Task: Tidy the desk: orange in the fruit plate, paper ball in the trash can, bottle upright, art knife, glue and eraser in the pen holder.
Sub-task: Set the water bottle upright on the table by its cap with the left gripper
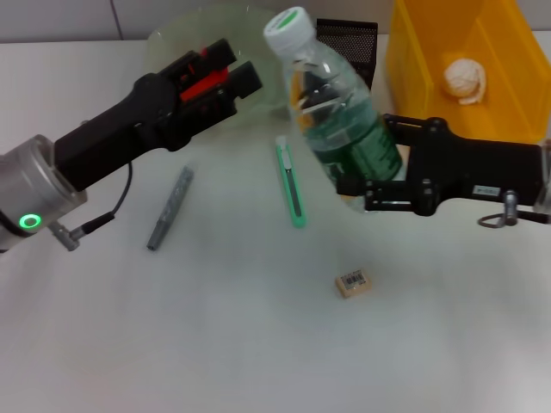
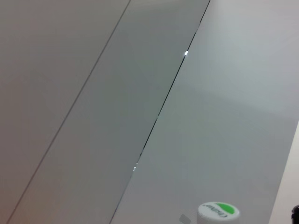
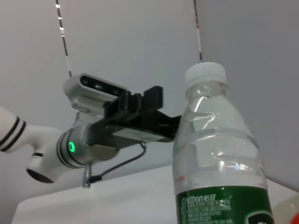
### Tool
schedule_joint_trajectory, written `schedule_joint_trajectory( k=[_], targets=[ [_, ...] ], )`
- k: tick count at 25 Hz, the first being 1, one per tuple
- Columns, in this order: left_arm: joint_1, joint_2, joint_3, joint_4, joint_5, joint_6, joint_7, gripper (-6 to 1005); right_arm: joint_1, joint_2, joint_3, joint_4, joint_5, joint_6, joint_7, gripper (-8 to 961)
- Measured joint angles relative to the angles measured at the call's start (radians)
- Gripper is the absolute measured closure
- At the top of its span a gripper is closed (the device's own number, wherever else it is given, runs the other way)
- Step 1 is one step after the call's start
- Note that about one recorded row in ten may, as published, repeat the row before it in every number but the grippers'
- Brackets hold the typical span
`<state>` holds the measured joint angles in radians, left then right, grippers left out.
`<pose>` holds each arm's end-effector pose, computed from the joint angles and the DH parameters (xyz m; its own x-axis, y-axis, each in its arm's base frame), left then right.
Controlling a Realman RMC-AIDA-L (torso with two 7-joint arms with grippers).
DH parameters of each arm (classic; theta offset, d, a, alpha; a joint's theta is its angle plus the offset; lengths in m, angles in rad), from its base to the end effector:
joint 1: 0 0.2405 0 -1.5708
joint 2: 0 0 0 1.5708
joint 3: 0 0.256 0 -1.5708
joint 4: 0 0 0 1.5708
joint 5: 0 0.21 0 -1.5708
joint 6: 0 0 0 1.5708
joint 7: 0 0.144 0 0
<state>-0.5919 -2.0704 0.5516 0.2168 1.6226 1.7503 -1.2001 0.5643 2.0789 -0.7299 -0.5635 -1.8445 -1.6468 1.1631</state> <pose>-0.2235 0.3160 -0.0099 0.3502 0.2755 0.8953 0.4957 -0.8655 0.0724 0.2318 0.3267 -0.0087 0.7732 -0.1324 -0.6202 -0.2710 -0.9532 -0.1344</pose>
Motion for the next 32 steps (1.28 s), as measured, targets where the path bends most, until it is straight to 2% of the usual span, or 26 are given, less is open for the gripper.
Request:
schedule_joint_trajectory(
  k=[16,29,32],
  targets=[
    [-0.037,-0.008,0.006,-0.047,-0.023,0.0,0.04,215,0.076,0.006,-0.015,0.128,0.002,0.05,-0.069,195],
    [-0.039,-0.008,0.0,-0.065,-0.024,0.006,0.066,216,0.092,0.006,-0.014,0.15,0.002,0.064,-0.077,194],
    [-0.04,-0.008,0.0,-0.065,-0.024,0.006,0.07,266,0.094,0.006,-0.014,0.151,0.002,0.064,-0.078,194]
  ],
)
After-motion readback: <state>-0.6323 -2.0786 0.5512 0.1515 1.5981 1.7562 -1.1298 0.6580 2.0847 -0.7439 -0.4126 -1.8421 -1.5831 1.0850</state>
